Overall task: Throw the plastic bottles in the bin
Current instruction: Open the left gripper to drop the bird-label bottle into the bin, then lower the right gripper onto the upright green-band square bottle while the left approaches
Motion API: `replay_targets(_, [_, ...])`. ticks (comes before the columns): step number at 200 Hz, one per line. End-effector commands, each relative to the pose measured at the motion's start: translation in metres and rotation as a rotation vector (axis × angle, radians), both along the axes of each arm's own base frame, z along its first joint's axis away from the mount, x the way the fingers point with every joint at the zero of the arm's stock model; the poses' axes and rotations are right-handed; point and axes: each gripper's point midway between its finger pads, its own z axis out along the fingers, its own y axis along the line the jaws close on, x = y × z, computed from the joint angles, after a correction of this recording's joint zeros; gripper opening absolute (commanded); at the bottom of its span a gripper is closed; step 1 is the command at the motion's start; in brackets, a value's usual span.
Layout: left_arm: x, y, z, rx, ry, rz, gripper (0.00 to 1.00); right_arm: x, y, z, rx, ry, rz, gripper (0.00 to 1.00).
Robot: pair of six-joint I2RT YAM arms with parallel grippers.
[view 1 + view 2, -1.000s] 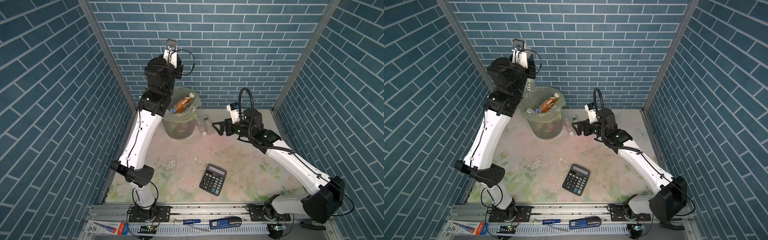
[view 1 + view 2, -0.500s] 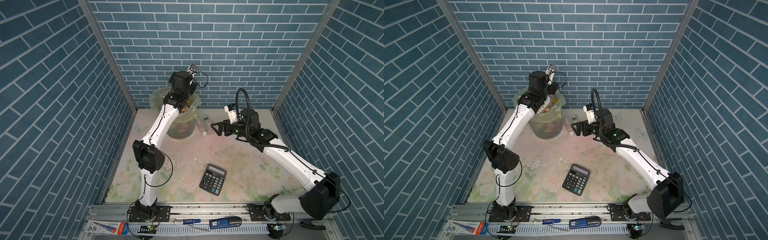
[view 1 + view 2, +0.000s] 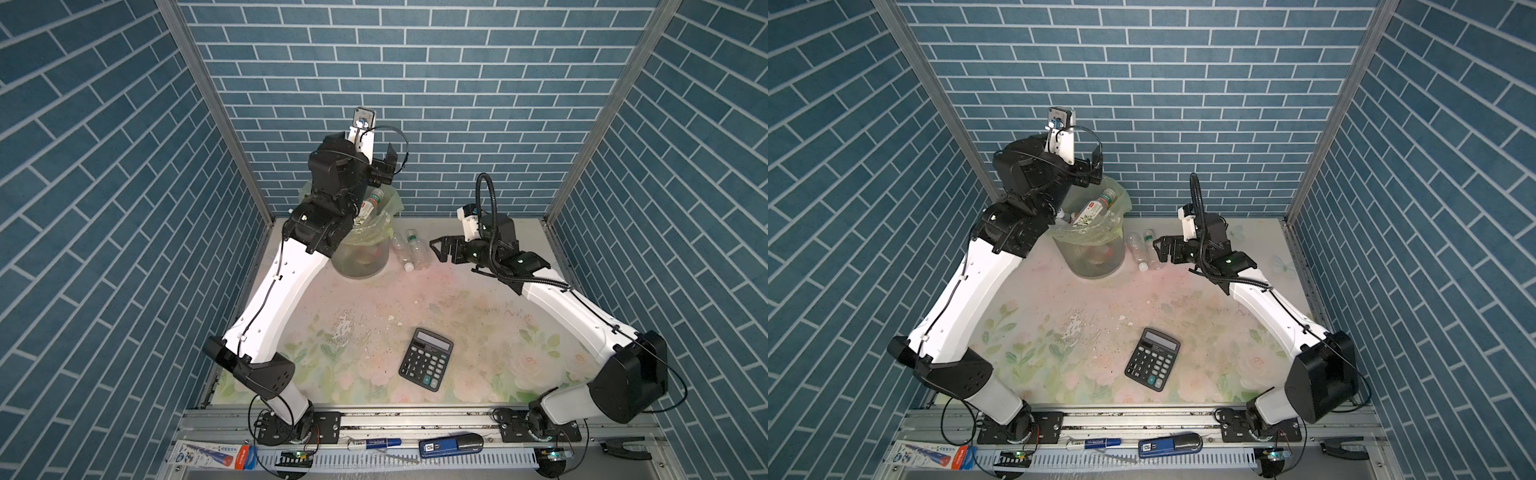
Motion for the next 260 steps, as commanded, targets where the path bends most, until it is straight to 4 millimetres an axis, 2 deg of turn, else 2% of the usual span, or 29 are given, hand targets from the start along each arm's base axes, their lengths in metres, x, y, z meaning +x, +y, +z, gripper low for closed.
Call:
replay_targets(1, [-0.014,-0.035,-0.04,-0.165,0.135,-0.161,0.99,0.03,-0.004,-0.009,0.007,0.019,-0.073,0.99])
replay_targets(23, [-0.034,-0.05,-0.069,-0.225,0.196,-0.211,0.99,0.057,-0.001,-0.037,-0.011,0.039,-0.085,0.99])
replay_targets(66, [-0.067,-0.043,-0.138,-0.351,0.354,-0.216,0.99,0.1,0.008,-0.084,-0.065,0.099,-0.078,0.99])
replay_targets(93, [-0.083,-0.036,-0.182,-0.399,0.426,-0.2,0.99,0.117,0.014,-0.108,-0.116,0.124,-0.069,0.99])
replay_targets(118, [-0.093,-0.035,-0.212,-0.454,0.464,-0.207,0.99,0.125,0.014,-0.126,-0.152,0.142,-0.071,0.99])
replay_targets(151, [-0.099,-0.042,-0.233,-0.48,0.5,-0.22,0.99,0.123,0.024,-0.144,-0.145,0.18,-0.036,0.96])
replay_targets(191, [-0.097,-0.046,-0.251,-0.494,0.551,-0.206,0.99,0.123,0.038,-0.156,-0.164,0.205,0.006,0.94])
replay_targets(198, [-0.097,-0.048,-0.255,-0.501,0.56,-0.206,0.99,0.122,0.042,-0.152,-0.165,0.201,0.016,0.94])
replay_targets(199, [-0.096,-0.048,-0.256,-0.502,0.562,-0.204,0.99,0.122,0.042,-0.161,-0.173,0.215,0.018,0.94])
replay_targets(202, [-0.097,-0.048,-0.256,-0.506,0.564,-0.204,0.99,0.122,0.043,-0.168,-0.179,0.226,0.019,0.94])
replay_targets(213, [-0.096,-0.047,-0.263,-0.51,0.58,-0.19,0.99,0.12,0.05,-0.173,-0.185,0.23,0.031,0.94])
replay_targets(260, [-0.097,-0.045,-0.274,-0.506,0.61,-0.169,0.99,0.11,0.074,-0.183,-0.219,0.238,0.068,0.94])
